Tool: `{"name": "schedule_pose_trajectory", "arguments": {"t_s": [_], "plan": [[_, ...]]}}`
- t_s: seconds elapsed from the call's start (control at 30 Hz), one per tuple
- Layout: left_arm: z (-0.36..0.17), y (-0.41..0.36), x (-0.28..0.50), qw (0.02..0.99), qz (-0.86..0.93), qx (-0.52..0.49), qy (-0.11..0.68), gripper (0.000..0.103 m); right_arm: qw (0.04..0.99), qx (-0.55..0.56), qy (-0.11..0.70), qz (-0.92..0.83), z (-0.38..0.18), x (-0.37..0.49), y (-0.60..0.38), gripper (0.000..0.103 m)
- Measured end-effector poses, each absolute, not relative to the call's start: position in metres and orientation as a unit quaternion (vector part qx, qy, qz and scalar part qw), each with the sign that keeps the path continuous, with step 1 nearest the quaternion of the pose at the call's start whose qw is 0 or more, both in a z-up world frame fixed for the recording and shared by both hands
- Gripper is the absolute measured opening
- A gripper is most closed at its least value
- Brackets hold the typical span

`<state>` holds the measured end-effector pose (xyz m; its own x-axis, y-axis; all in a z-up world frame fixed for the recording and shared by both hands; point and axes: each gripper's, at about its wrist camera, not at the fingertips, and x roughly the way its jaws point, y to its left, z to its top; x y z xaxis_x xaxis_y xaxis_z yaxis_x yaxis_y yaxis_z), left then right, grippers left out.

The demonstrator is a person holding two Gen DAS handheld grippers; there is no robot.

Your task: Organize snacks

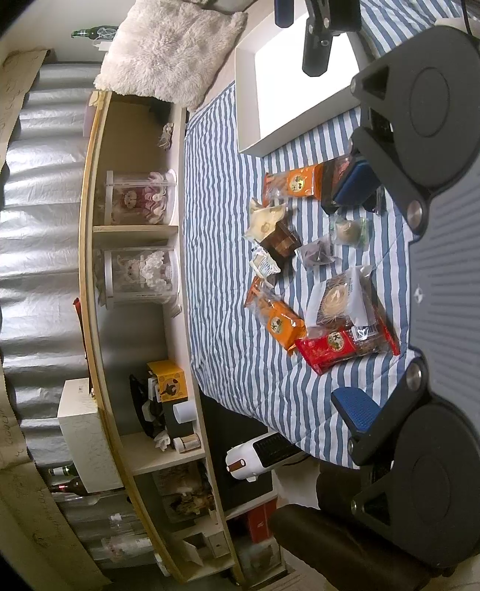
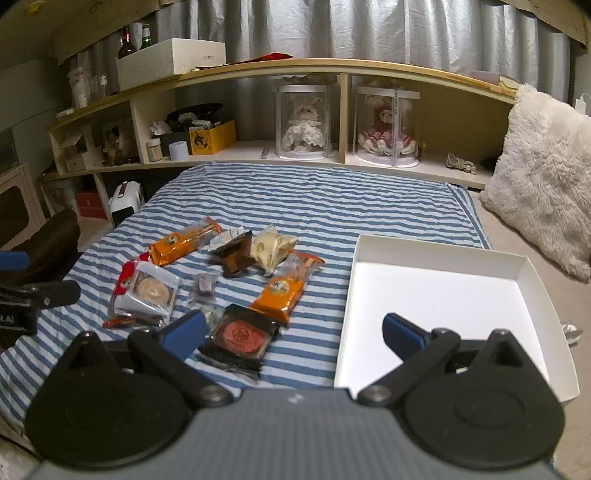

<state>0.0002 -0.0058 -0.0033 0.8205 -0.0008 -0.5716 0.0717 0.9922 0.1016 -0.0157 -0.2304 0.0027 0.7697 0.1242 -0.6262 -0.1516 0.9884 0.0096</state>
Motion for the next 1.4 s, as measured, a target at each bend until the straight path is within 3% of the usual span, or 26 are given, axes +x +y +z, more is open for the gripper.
{"name": "schedule_pose_trajectory", "arguments": {"t_s": [1.4], "plan": [[-0.0078,-0.0097,-0.0014,0.952,-0.021,0.052,0.301,0.103,0.938,-0.030,0.335,0.079,0.0013,-0.0168,-0.2281,0.102]]}}
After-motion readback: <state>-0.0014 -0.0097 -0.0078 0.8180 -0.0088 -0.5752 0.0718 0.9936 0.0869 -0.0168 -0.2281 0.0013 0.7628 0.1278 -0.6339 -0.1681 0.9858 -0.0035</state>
